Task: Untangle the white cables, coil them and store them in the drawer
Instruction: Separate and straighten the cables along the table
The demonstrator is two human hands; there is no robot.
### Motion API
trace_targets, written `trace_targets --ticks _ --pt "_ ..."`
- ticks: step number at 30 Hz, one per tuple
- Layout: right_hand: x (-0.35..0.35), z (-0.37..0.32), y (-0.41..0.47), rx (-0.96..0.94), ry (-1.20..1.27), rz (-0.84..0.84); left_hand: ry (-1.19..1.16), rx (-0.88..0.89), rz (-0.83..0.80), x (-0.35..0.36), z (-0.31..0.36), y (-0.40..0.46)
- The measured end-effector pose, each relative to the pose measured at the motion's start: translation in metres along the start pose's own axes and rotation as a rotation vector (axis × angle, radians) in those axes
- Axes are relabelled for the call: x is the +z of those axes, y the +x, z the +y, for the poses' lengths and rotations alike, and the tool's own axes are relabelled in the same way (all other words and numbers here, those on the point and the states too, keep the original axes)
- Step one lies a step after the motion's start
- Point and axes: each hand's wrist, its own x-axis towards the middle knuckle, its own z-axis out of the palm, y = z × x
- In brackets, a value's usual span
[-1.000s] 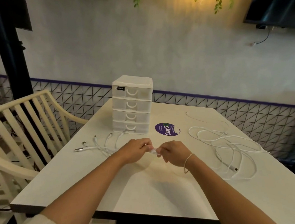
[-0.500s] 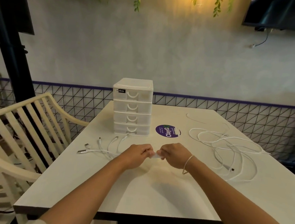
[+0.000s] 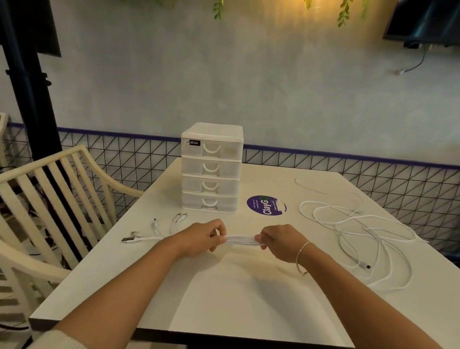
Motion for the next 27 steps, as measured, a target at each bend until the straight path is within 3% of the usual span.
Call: trace_targets --ticks 5,11,19,27 --pt "-0.009 0.001 0.009 0.008 -0.016 0.023 0.049 0.036 0.030 -0.010 0.007 -0.001" --pt "-0.011 -0.005 0.017 -0.013 -0.110 -0.006 0.323 0.012 -0.017 -0.015 0.011 -0.006" --pt "-0.019 -0.001 0.014 0.037 -0.138 0.052 0.160 -0.056 -0.025 -0.037 -0.017 -0.014" --pt "-0.021 0.001 0.017 0.056 -0.137 0.044 0.340 -0.164 0.057 -0.065 -0.042 -0.022"
